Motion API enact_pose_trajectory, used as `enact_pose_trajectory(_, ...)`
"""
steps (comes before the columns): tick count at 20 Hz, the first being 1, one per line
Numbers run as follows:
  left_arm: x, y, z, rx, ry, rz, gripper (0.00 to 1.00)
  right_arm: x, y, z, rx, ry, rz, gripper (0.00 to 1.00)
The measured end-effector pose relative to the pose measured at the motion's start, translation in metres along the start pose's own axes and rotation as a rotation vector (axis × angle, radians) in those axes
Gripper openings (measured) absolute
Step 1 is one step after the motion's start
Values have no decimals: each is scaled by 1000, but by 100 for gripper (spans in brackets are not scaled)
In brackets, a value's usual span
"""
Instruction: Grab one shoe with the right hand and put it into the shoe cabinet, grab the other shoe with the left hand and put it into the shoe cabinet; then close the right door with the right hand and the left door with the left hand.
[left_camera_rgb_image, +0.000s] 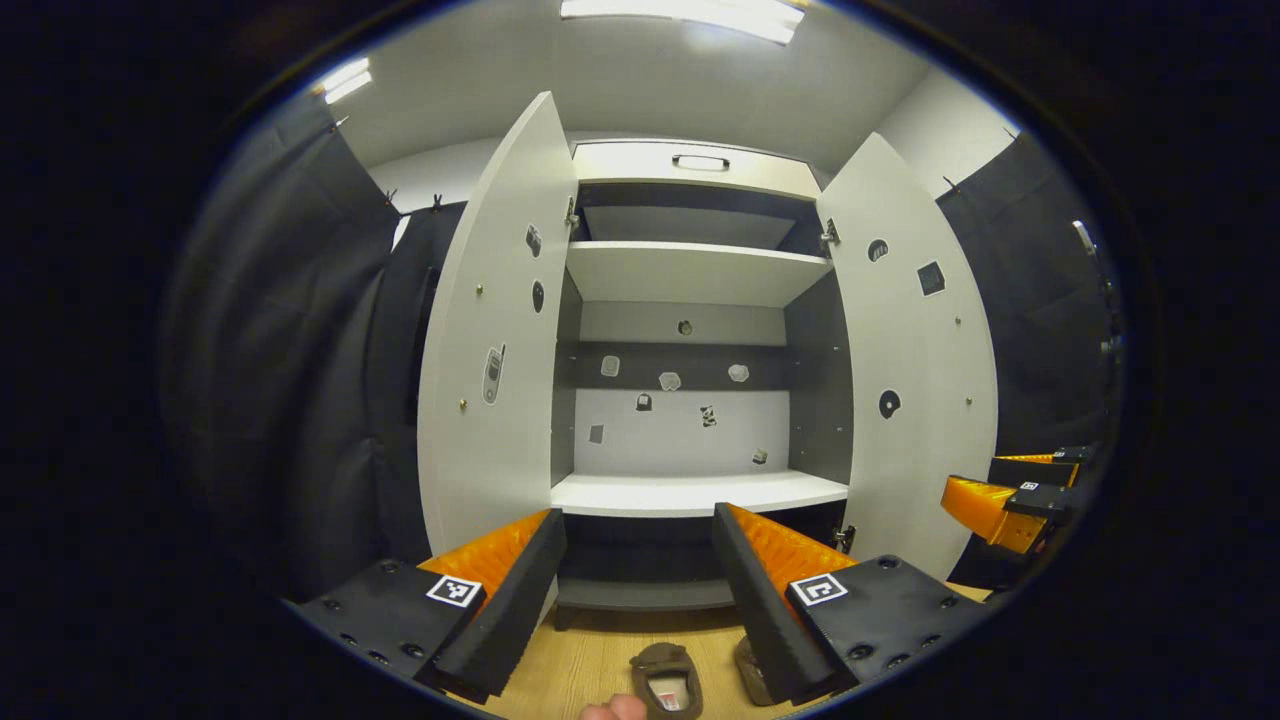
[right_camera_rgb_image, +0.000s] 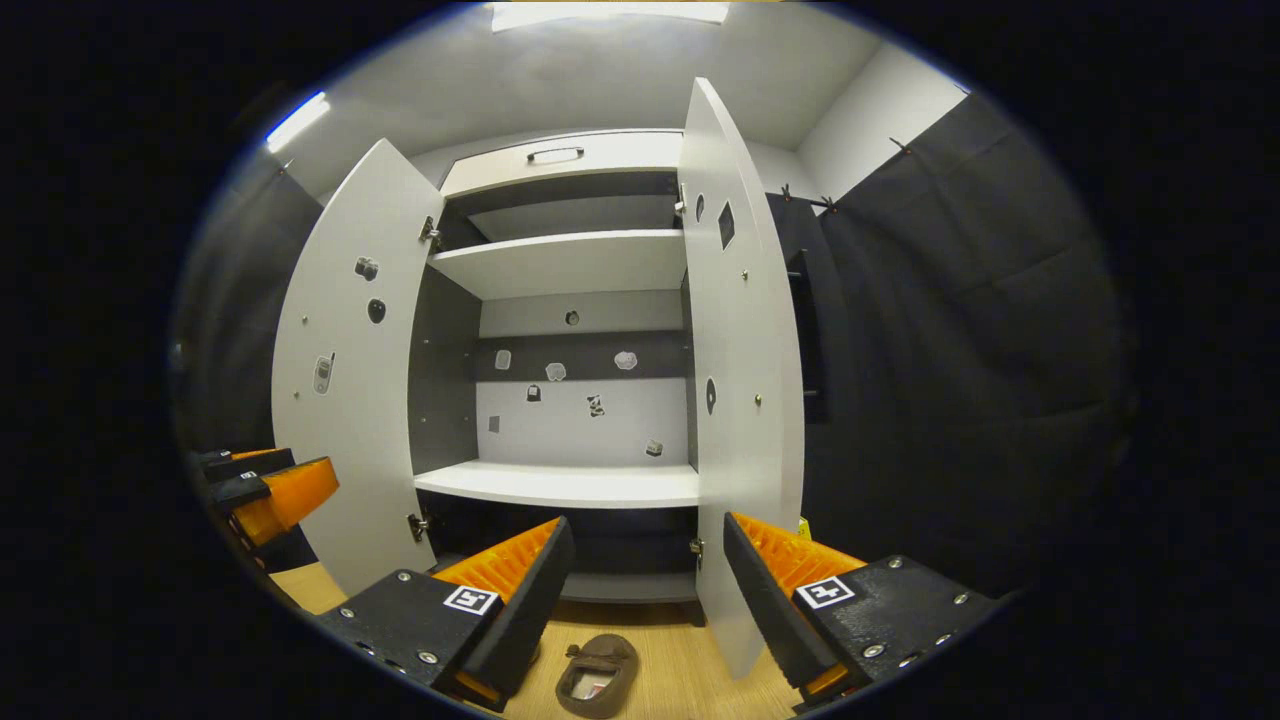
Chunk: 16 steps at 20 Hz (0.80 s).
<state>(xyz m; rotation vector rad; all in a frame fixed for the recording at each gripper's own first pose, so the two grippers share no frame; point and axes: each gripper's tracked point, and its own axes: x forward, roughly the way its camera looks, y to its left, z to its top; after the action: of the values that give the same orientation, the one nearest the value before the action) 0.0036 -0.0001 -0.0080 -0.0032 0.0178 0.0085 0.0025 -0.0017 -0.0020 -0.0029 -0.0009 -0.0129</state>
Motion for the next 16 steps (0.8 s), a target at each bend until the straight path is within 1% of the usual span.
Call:
enact_pose_trajectory(7, -1, 11, 4, 5, -12, 27, 96, 1, 6, 8, 6, -22, 14, 93)
enact_pose_trajectory(11, -2, 16, 7, 8, -15, 35, 96, 9, 11, 4, 3, -20, 22, 93)
enact_pose_trajectory(14, -3, 20, 9, 15, -20, 37, 96, 24, 21, -11, -19, -1, 42, 93)
enact_pose_trajectory(16, -4, 23, 9, 17, -23, 43, 96, 34, 29, -32, -44, 30, 57, 93)
